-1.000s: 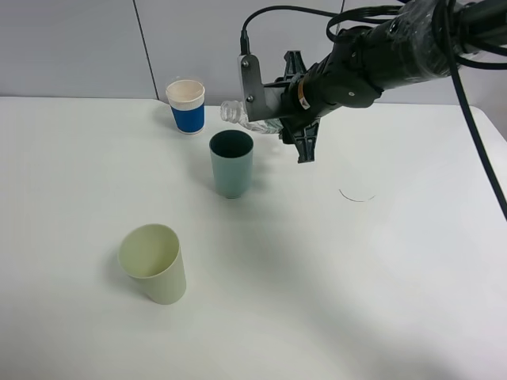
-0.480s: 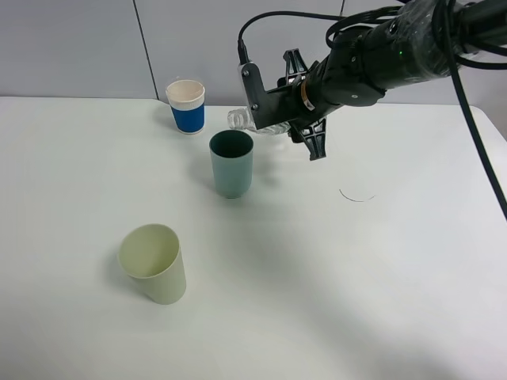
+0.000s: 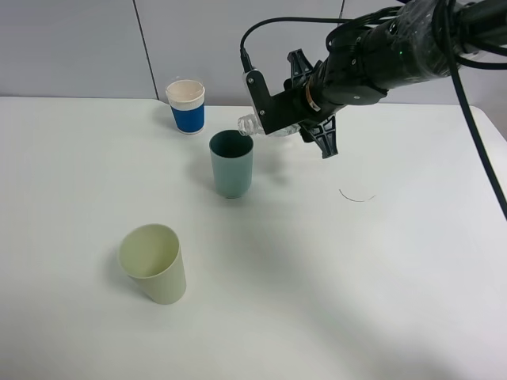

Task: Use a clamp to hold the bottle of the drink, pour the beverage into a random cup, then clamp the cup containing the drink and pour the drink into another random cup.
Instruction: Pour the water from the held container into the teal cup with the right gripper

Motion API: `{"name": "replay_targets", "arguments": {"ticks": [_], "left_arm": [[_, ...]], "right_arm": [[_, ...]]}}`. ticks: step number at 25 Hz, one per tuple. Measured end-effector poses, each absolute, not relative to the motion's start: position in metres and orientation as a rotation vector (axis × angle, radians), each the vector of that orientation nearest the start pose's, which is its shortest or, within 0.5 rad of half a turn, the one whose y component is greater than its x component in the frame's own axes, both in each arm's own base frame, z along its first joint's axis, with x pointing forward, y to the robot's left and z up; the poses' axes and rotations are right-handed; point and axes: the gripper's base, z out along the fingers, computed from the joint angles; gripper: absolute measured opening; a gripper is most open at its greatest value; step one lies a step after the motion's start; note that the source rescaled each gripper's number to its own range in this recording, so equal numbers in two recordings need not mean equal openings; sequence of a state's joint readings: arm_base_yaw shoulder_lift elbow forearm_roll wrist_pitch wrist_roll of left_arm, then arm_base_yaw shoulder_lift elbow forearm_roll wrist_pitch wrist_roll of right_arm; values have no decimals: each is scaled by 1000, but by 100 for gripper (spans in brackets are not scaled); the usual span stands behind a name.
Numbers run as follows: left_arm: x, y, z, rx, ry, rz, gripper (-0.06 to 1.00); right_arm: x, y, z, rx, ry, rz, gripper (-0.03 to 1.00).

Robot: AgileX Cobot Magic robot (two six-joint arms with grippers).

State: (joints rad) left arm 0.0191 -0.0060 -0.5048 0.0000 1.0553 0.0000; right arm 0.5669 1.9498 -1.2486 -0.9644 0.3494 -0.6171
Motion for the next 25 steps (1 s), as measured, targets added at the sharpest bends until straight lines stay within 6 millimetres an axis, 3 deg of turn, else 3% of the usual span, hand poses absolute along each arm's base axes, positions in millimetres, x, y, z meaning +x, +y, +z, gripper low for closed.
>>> {"name": "replay_targets", "arguments": {"ticks": [25], "left_arm": [[-6, 0, 279, -19, 2027, 12, 100]], "right_arm": [[370, 201, 187, -2141, 1300, -879, 1]]}}
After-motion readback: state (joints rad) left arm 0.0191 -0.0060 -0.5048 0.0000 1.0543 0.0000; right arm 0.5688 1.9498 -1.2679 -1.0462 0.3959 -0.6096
